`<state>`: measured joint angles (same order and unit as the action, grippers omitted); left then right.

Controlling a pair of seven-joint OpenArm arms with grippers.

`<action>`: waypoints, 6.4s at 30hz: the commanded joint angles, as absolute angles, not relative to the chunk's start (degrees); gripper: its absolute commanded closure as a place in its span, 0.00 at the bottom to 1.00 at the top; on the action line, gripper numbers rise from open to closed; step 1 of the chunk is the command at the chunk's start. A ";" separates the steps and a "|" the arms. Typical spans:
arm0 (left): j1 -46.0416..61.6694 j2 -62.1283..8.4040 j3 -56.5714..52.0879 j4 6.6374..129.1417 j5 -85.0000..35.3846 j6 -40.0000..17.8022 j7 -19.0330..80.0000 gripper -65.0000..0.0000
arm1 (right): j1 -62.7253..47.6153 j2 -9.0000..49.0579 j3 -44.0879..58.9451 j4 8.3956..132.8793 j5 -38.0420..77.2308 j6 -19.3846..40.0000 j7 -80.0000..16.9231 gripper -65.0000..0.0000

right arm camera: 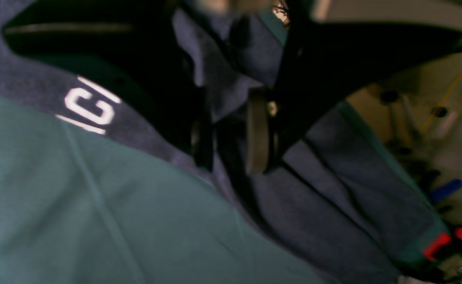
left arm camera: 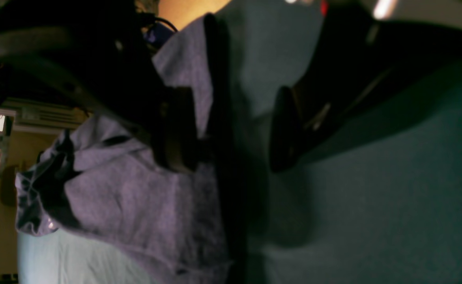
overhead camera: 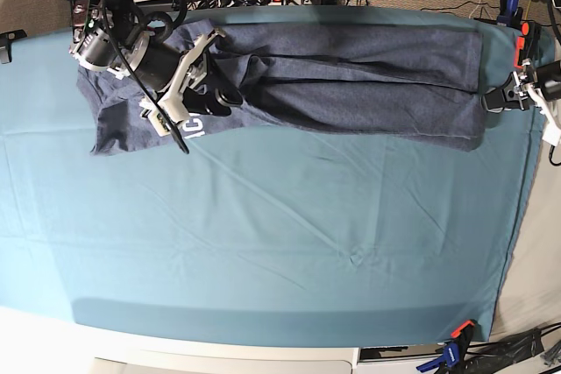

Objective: Fold the T-shirt properly

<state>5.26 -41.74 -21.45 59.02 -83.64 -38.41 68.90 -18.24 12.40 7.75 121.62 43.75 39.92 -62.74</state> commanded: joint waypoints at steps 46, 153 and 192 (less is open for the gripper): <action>12.38 -37.95 -21.89 72.47 -78.02 -35.79 63.07 0.51 | -16.19 12.84 7.92 122.63 23.07 33.80 -49.47 0.76; 13.32 -5.69 8.12 111.33 -40.86 -32.75 47.62 1.00 | -16.34 13.23 22.24 114.63 -9.65 2.70 -47.53 0.76; 8.08 -2.55 17.87 103.44 -32.97 -31.07 44.53 1.00 | -16.34 13.19 22.24 114.63 -9.43 2.70 -47.55 0.76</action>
<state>8.71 -3.03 17.72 102.35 -31.90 -30.44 46.19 -16.71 12.38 21.80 113.84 -8.95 3.01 -49.17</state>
